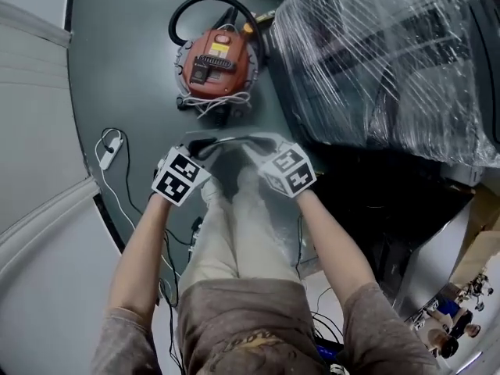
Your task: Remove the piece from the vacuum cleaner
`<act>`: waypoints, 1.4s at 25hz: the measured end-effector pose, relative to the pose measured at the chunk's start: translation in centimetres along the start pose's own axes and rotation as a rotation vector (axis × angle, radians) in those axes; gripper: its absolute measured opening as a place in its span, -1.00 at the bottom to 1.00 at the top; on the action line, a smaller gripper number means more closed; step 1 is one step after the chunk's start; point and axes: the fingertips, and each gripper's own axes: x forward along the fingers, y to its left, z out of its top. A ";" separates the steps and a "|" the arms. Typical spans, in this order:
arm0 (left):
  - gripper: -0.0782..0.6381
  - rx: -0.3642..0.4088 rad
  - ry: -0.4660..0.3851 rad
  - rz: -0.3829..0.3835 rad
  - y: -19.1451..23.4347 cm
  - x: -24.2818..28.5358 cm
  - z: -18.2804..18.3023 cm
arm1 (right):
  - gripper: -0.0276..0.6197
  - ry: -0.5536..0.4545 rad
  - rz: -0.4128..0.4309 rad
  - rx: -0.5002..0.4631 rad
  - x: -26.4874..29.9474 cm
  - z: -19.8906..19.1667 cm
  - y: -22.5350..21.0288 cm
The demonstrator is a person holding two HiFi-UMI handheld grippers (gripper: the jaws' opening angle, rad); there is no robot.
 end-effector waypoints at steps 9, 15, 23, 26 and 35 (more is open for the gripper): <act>-0.64 0.006 -0.034 0.024 -4.1 -8.9 9.9 | -0.77 -0.074 -0.001 -0.058 -10.3 9.5 2.9; -0.65 0.067 -0.093 0.029 -7.6 -15.3 18.1 | -0.77 -0.151 -0.009 -0.103 -18.4 15.9 4.8; -0.66 0.204 -0.159 0.077 -11.6 -22.9 25.2 | -0.77 -0.305 -0.003 -0.167 -26.6 22.9 8.0; -0.66 0.247 -0.200 0.105 -12.8 -25.1 26.7 | -0.77 -0.343 -0.005 -0.183 -28.8 24.5 9.4; -0.62 0.187 -0.405 0.158 -14.4 -28.0 27.1 | -0.74 -0.528 -0.019 -0.182 -31.6 25.3 12.3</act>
